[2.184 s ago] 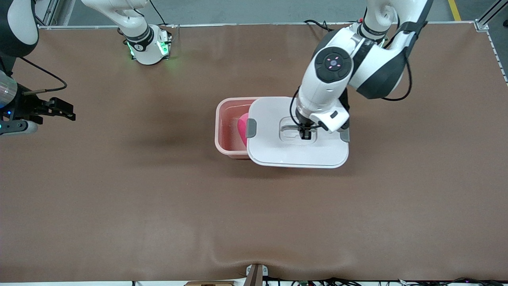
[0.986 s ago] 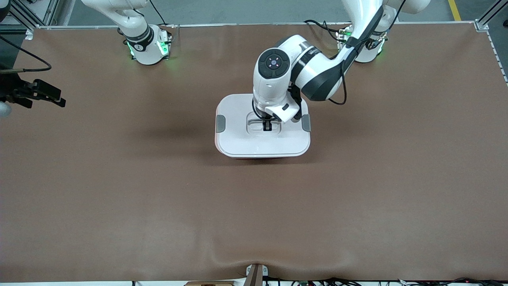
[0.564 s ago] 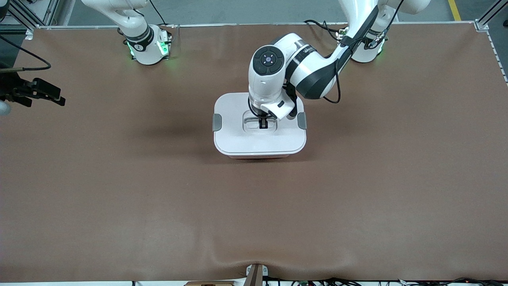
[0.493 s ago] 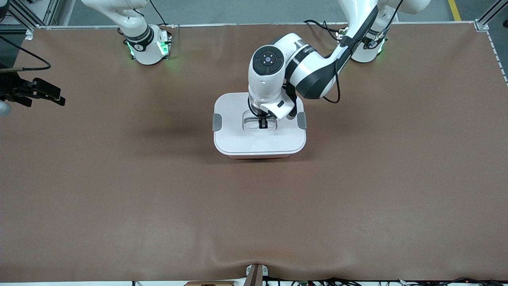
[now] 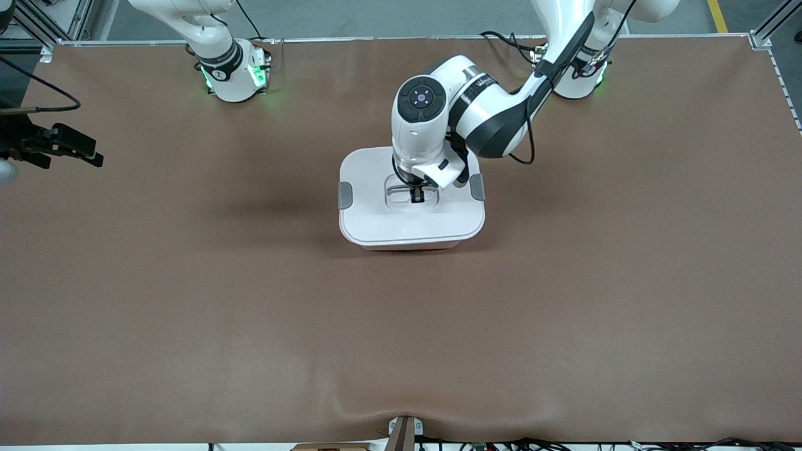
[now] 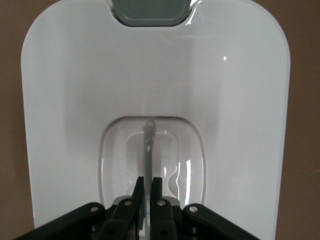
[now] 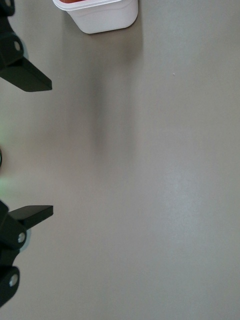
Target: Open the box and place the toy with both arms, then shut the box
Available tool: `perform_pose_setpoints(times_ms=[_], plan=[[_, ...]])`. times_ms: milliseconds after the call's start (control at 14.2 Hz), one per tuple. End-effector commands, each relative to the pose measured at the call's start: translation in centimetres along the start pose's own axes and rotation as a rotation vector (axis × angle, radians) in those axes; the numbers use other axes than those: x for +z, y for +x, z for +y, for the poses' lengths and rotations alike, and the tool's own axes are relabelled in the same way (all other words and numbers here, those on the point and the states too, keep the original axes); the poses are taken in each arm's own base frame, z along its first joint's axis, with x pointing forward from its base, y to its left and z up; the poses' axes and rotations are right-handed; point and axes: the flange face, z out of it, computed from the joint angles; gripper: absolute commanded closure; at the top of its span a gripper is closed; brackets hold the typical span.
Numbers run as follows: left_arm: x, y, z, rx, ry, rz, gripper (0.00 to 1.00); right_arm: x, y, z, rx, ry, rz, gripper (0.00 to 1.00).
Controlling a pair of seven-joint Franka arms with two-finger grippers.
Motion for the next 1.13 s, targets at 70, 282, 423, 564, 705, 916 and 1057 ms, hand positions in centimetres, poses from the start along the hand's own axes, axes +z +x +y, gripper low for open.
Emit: perform_pose_setpoints(times_ms=[70,282,423,564,705,916,1057], plan=[[0.7,-1.1,-1.5,-0.014,-0.045,0.019,1.00,-0.2,-0.1,0.5,0.015,-0.008,-0.006,0.00],[1.2,-1.1,-1.5,-0.021,-0.062,0.034,1.00,0.0,0.0,0.5,0.015,-0.008,-0.009,0.00],[1.3,-1.0,-1.3,-0.024,-0.069,0.025,1.00,0.0,0.0,0.5,0.015,-0.008,-0.009,0.00],[1.2,-1.1,-1.1,-0.027,-0.076,0.013,1.00,0.0,0.0,0.5,0.015,-0.008,-0.009,0.00],[1.4,-1.1,-1.1,-0.025,-0.078,0.009,1.00,0.1,0.0,0.5,0.015,-0.008,-0.011,0.00],[2.0,-0.8,-1.7,-0.020,-0.070,0.024,1.00,0.1,0.0,0.5,0.015,-0.008,-0.009,0.00],[2.7,-0.7,-2.1,-0.015,-0.062,0.038,1.00,0.1,0.1,0.5,0.016,-0.008,-0.011,0.00]])
